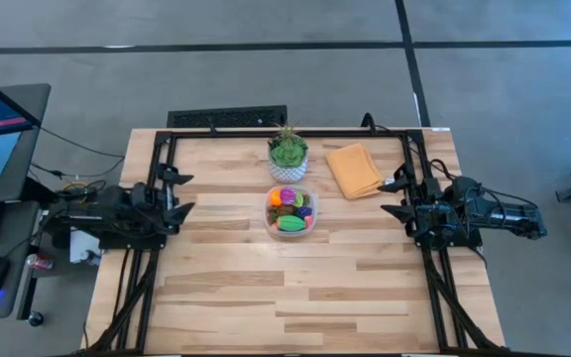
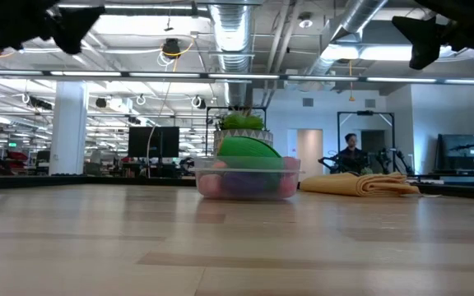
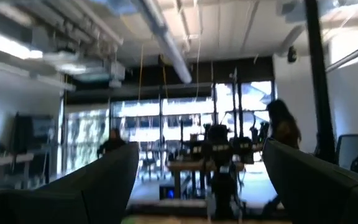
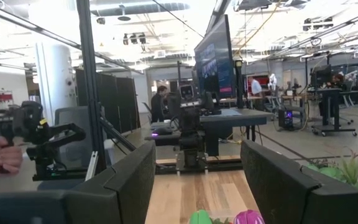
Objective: Pick and placing Produce into tupperware
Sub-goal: Return to Home Position
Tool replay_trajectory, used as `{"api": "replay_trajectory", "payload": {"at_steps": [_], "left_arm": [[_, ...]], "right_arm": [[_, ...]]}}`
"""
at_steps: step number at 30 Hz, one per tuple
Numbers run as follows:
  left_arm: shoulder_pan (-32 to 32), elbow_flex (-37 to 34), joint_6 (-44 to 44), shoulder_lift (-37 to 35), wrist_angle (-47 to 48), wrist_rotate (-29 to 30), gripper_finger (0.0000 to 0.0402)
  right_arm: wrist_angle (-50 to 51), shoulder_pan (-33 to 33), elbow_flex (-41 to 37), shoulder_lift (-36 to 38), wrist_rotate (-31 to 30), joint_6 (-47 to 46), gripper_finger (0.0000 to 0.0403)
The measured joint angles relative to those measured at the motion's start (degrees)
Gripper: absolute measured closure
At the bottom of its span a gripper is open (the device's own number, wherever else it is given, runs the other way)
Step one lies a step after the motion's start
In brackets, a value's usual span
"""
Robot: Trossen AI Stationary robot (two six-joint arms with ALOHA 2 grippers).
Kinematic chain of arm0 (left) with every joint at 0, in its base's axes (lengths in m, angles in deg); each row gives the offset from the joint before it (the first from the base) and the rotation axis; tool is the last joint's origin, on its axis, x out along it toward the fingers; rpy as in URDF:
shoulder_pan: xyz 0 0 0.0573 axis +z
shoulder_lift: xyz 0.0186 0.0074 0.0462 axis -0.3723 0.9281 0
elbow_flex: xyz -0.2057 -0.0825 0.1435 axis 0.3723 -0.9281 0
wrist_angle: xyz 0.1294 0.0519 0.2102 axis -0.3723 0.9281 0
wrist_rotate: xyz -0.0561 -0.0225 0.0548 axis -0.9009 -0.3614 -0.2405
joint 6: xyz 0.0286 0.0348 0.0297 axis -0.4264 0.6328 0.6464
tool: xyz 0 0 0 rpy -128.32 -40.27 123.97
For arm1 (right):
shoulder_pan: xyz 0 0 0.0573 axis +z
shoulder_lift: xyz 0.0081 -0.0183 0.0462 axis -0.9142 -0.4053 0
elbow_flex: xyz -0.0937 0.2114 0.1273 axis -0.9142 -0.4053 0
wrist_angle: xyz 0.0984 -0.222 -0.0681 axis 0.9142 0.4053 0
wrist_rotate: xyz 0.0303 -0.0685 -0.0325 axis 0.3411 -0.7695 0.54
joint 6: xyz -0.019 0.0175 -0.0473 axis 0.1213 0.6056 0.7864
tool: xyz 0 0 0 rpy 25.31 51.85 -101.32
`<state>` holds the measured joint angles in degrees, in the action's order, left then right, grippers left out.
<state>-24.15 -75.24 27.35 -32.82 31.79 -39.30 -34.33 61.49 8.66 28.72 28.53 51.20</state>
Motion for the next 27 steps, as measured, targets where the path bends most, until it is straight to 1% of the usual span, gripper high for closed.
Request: {"api": "replay_trajectory", "payload": {"at_steps": [3,12,16,20,27], "left_arm": [[0.0,0.0,-3.6,0.0,5.0,1.8,0.0068],[0.0,0.0,-7.9,0.0,13.2,1.6,0.0068],[0.0,0.0,-6.6,0.0,13.5,-2.9,0.0068],[0.0,0.0,-4.4,0.0,14.5,-6.0,0.0068],[0.0,0.0,-4.8,0.0,21.8,-9.9,0.0068]], "right_arm": [[0.0,0.0,0.0,0.0,0.0,-0.3,0.0142],[0.0,0.0,0.0,0.0,0.4,-1.8,0.0142],[0.0,0.0,0.0,0.0,1.3,-3.3,0.0142],[-0.2,0.0,0.0,0.0,1.3,-4.0,0.0142],[-1.6,0.0,0.0,0.0,1.3,-4.0,0.0142]]}}
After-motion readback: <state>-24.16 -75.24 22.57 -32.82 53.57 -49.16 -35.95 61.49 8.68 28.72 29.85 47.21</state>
